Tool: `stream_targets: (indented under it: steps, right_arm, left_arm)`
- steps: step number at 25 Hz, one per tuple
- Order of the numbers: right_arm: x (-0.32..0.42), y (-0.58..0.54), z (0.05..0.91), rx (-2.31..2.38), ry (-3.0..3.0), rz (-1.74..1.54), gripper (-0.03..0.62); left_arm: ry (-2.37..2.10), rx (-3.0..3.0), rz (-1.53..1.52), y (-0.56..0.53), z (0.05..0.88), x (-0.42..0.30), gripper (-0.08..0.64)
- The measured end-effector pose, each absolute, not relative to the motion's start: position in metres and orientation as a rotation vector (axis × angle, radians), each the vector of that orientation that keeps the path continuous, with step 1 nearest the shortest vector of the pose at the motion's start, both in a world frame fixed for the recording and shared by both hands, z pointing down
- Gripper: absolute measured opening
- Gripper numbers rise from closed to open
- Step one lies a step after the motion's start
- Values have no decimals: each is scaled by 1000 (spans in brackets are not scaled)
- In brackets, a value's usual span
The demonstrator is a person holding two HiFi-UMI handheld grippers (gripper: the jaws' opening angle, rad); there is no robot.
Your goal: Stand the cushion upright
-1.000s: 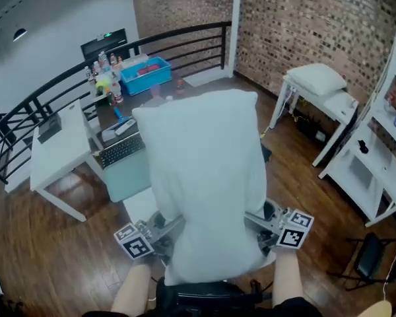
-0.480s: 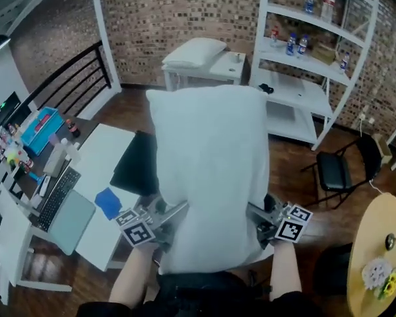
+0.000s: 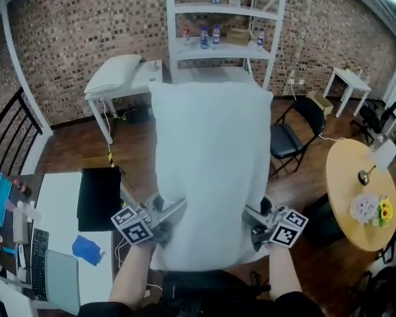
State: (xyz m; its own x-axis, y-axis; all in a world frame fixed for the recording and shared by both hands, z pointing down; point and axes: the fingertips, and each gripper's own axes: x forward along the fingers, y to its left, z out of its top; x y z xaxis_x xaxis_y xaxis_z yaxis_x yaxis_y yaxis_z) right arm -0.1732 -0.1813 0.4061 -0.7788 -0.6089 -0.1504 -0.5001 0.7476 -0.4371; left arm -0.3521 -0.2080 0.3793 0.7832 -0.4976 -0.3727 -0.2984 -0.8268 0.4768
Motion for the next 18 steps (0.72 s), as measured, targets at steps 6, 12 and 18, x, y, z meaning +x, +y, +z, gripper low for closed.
stream_targets:
  steps: [6, 12, 18]
  right_arm:
    - [-143, -147, 426, -1111, 2589, -558, 362]
    - [-110, -131, 448, -1193, 2504, -610, 362]
    - [-30, -142, 443, -1194, 2464, -542, 362]
  left_arm:
    - [-342, 2521, -647, -203, 404, -316, 307]
    - [-251, 2488, -578, -201, 422, -281, 307]
    - [-211, 2518, -574, -216, 413, -203, 307]
